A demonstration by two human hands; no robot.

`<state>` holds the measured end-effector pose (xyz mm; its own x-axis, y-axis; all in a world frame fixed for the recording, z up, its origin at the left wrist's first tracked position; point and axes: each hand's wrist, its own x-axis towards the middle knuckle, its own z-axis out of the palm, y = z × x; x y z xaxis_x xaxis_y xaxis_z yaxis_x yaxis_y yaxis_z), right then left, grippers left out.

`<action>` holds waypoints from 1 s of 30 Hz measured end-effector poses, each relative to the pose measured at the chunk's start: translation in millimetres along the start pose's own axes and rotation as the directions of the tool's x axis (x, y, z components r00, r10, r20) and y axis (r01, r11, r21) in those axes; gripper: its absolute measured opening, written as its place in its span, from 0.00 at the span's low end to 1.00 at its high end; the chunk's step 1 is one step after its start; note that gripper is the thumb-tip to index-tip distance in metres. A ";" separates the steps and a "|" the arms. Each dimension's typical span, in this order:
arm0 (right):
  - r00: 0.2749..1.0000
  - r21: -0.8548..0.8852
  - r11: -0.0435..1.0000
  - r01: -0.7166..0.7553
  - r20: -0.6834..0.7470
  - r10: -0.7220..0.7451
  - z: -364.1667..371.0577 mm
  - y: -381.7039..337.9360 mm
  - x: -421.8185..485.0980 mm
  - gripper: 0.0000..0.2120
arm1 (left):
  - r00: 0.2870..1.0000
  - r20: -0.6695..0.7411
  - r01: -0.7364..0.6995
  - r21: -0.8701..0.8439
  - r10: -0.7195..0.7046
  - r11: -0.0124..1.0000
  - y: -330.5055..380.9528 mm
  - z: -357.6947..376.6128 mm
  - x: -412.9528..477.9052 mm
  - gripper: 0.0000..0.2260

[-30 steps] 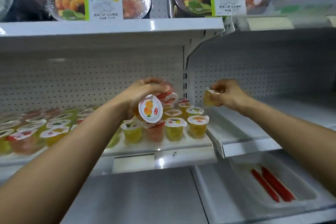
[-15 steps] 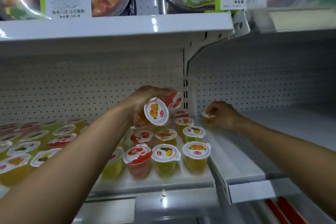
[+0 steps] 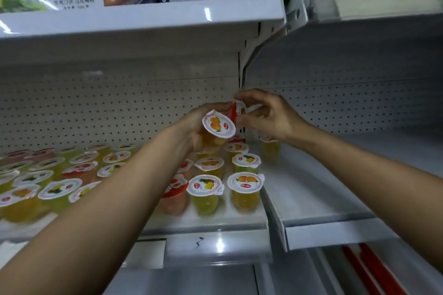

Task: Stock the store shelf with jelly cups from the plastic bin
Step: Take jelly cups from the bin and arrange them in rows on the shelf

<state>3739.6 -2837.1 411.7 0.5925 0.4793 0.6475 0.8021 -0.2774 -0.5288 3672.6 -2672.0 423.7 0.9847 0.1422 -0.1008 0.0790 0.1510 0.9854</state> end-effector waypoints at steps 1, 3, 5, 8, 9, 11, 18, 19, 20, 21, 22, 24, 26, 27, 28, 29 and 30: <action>1.000 -0.029 0.999 0.026 0.005 -0.026 1.3 -0.9 0.5 0.23 | 1.000 0.014 -0.004 -0.014 0.004 1.000 0.1 2.7 -0.3 0.09; 0.998 -0.055 0.996 0.064 -0.011 -0.065 2.6 -1.9 -0.4 0.22 | 1.000 0.028 -0.010 -0.037 0.011 0.999 0.1 8.8 0.6 0.10; 0.996 -0.067 0.994 0.084 -0.023 -0.086 1.9 -3.3 -3.7 0.22 | 1.000 0.007 -0.005 -0.055 0.005 0.998 -0.2 15.0 -1.2 0.11; 0.997 -0.090 0.994 0.059 -0.042 -0.063 -1.9 -5.6 -10.8 0.24 | 1.000 0.006 -0.007 -0.037 0.007 0.999 -2.6 22.4 -3.4 0.12; 0.998 -0.096 0.995 0.014 -0.065 -0.020 -4.2 -5.3 -12.9 0.26 | 1.000 -0.012 -0.023 -0.034 0.022 0.999 -3.5 23.3 -4.1 0.13; 0.988 -0.083 0.991 -0.107 -0.122 0.096 -12.5 -4.2 -16.8 0.29 | 0.999 -0.039 -0.030 -0.041 0.029 0.999 -4.0 22.3 -3.6 0.12; 0.963 -0.228 0.943 -0.244 0.057 0.263 -46.7 22.0 -35.4 0.17 | 0.988 -0.099 -0.117 0.021 0.118 0.993 -5.9 17.1 -5.8 0.11; 0.953 -0.265 0.932 -0.249 0.103 0.284 -46.5 26.1 -39.4 0.16 | 0.986 -0.105 -0.125 0.016 0.126 0.992 -6.8 17.2 -5.8 0.11; 0.943 -0.293 0.922 -0.252 0.140 0.302 -45.2 29.5 -43.1 0.15 | 0.984 -0.117 -0.136 0.014 0.137 0.991 -7.9 17.9 -6.0 0.10; 0.934 -0.314 0.915 -0.252 0.167 0.315 -43.1 32.4 -46.4 0.13 | 0.982 -0.123 -0.145 0.010 0.146 0.989 -9.1 18.8 -6.8 0.08; 0.928 -0.337 0.906 -0.255 0.179 0.327 -40.4 34.6 -49.3 0.11 | 0.980 -0.126 -0.155 0.009 0.155 0.988 -9.9 19.8 -7.8 0.07; 0.919 -0.384 0.885 -0.264 0.178 0.351 -36.0 38.5 -53.3 0.08 | 0.976 -0.128 -0.175 0.009 0.174 0.985 -11.4 21.6 -10.3 0.06; 0.910 -0.412 0.869 -0.274 0.181 0.373 -33.0 41.5 -55.8 0.09 | 0.970 -0.136 -0.201 0.025 0.203 0.979 -12.5 21.8 -12.3 0.06; 0.909 -0.415 0.867 -0.274 0.184 0.375 -32.0 41.5 -56.8 0.10 | 0.968 -0.137 -0.209 0.023 0.210 0.978 -12.8 22.0 -13.4 0.07; 0.910 -0.415 0.868 -0.273 0.182 0.373 -30.9 41.1 -57.5 0.11 | 0.967 -0.142 -0.209 0.020 0.210 0.978 -13.5 21.7 -13.6 0.07; 0.912 -0.415 0.868 -0.273 0.175 0.370 -30.0 40.6 -58.3 0.12 | 0.967 -0.147 -0.208 0.017 0.208 0.978 -14.0 21.6 -14.2 0.06; 0.913 -0.420 0.865 -0.274 0.169 0.371 -29.6 40.9 -58.6 0.12 | 0.967 -0.150 -0.208 0.013 0.207 0.978 -14.9 21.6 -15.1 0.06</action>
<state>3739.9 -2901.1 368.4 0.8263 0.4753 0.3023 0.5627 -0.7207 -0.4048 3659.9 -2697.6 413.5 0.9449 0.3158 0.0862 -0.1251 0.1050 0.9866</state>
